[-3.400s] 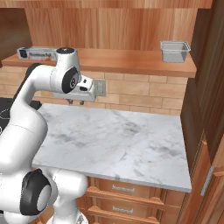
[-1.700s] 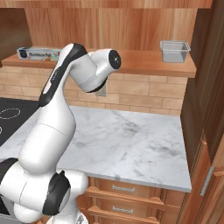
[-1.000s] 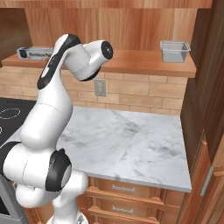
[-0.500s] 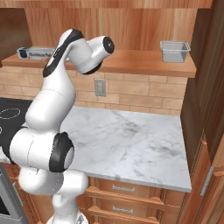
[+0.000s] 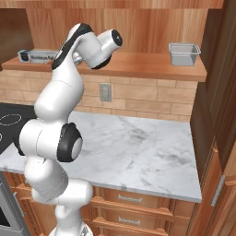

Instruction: Retrieve the tupperware and aluminum foil from the cabinet and place them on the dining counter near the plate with hot dog and eggplant to prepare for storing leftovers.

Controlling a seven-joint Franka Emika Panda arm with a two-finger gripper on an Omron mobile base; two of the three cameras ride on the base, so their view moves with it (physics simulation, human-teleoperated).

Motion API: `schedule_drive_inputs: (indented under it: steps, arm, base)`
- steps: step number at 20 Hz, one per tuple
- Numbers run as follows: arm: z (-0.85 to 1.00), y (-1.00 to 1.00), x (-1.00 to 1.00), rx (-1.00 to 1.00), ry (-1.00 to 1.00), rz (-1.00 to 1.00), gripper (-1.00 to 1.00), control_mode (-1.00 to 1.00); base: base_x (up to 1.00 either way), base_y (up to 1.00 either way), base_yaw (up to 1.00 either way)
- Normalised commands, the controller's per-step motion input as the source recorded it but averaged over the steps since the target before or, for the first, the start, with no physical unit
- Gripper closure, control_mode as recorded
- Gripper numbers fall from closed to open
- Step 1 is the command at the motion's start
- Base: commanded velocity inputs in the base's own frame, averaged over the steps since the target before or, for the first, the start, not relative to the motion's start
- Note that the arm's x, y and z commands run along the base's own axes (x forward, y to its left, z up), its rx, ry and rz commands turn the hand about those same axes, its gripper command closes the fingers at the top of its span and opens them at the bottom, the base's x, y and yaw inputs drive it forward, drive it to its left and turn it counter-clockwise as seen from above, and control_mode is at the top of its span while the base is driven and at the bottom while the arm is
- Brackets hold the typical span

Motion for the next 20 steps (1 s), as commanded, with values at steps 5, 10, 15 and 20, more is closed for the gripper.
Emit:
schedule_drive_inputs:
  steps: [5,10,15,20]
  arm:
    - [-0.01,0.00,0.29,-0.03,0.00,0.17,-1.00,-1.00]
    - [-0.12,0.00,0.29,-0.02,-0.02,0.16,-1.00,-1.00]
    - [-0.14,0.01,0.30,-0.03,-0.03,0.12,-1.00,-1.00]
    - [-0.02,0.15,0.18,-0.05,-0.05,0.12,-1.00,-1.00]
  base:
    - [0.00,0.00,0.00]
    - [0.00,0.00,0.00]
    - [0.00,0.00,0.00]
    - [0.00,0.00,0.00]
